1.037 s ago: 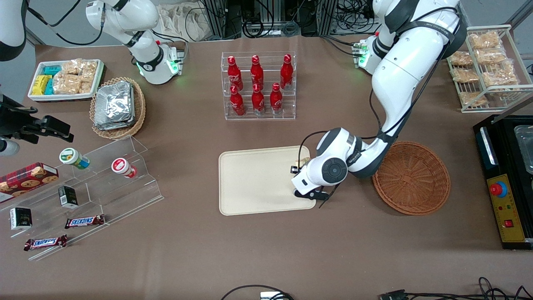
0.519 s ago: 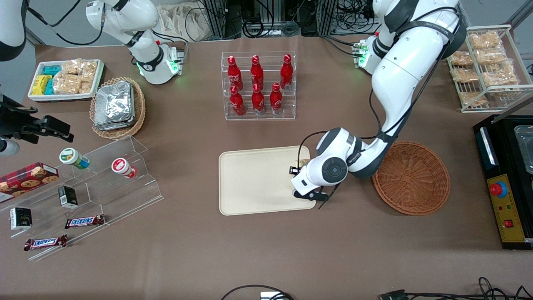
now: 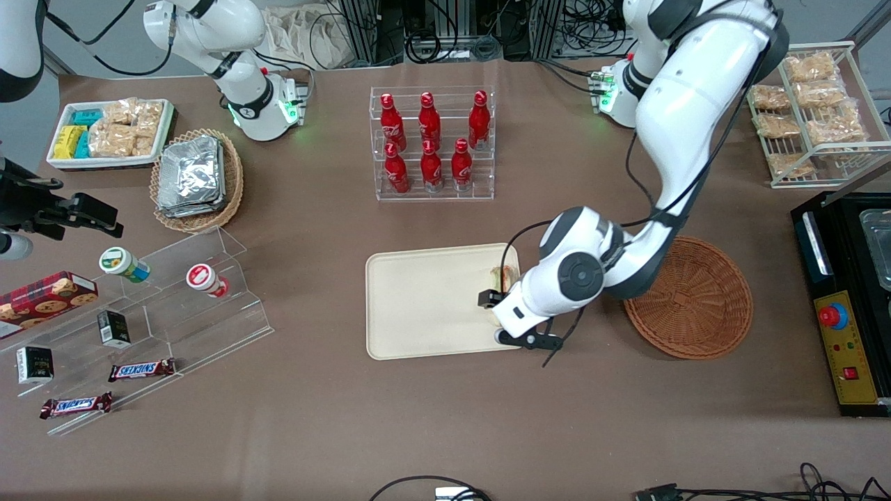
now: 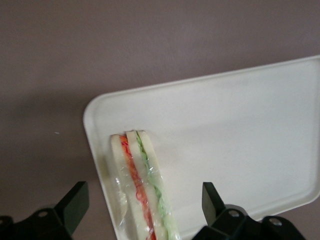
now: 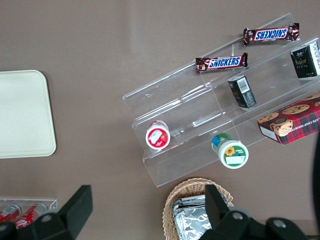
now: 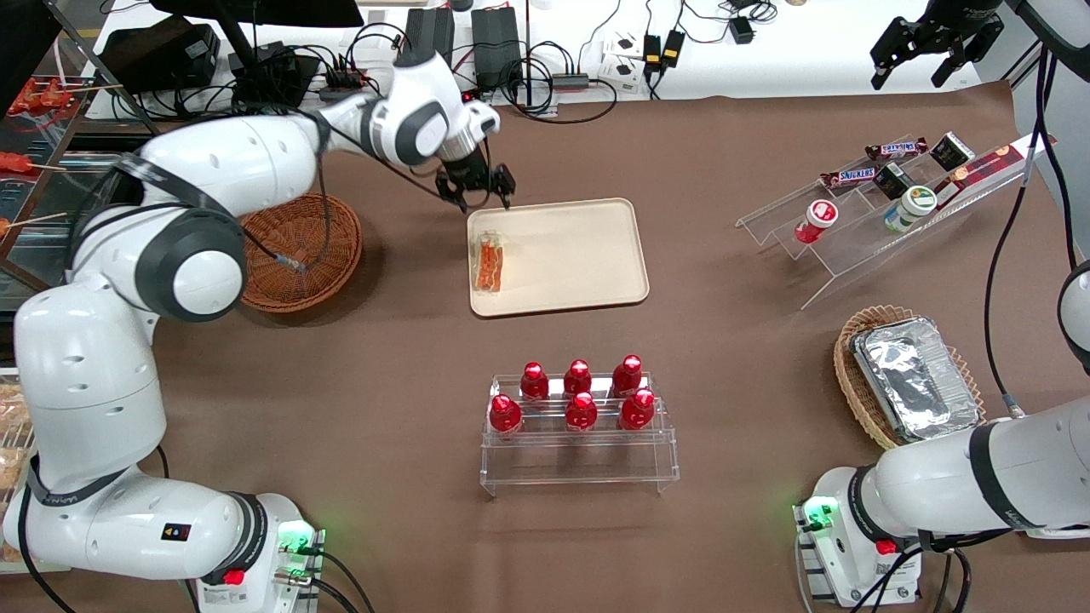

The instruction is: Place sandwich from basket to tray

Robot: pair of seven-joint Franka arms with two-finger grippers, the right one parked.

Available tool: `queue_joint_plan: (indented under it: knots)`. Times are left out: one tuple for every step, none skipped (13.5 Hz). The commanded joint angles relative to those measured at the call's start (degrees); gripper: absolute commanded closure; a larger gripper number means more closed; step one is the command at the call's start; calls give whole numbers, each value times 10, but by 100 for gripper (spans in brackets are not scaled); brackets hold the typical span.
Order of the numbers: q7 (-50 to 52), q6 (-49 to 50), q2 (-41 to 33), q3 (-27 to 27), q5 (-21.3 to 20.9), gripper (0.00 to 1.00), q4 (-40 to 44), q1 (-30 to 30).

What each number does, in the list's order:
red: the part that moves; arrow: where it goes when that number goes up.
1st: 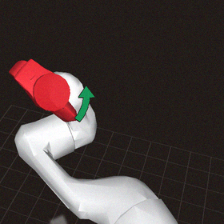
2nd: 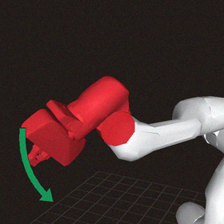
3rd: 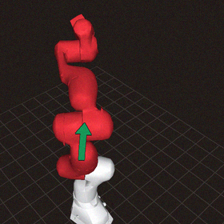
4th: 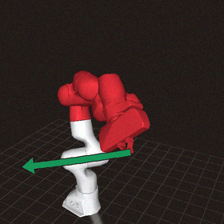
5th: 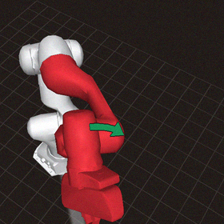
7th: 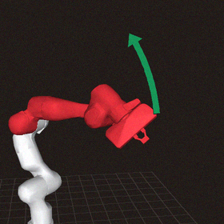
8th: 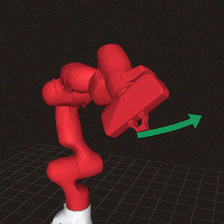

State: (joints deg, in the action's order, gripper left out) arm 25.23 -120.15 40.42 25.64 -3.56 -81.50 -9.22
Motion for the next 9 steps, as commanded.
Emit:
queue_joint_plan:
  knots:
    - [0,98,-102,-4,-12,0,-16,35]
    - [-2,138,-136,-5,-12,0,-18,47]
    - [-6,198,-163,-3,-8,0,-16,80]
    - [-12,253,-189,-2,-8,0,-11,98]
    - [-35,301,-216,-5,-14,0,-1,104]
    - [-69,342,-233,-9,-28,0,6,118]
    - [-100,385,-247,-10,-52,0,25,128]
    - [-124,430,-251,-11,-74,0,52,134]
    - [-147,479,-251,-13,-86,0,81,149]
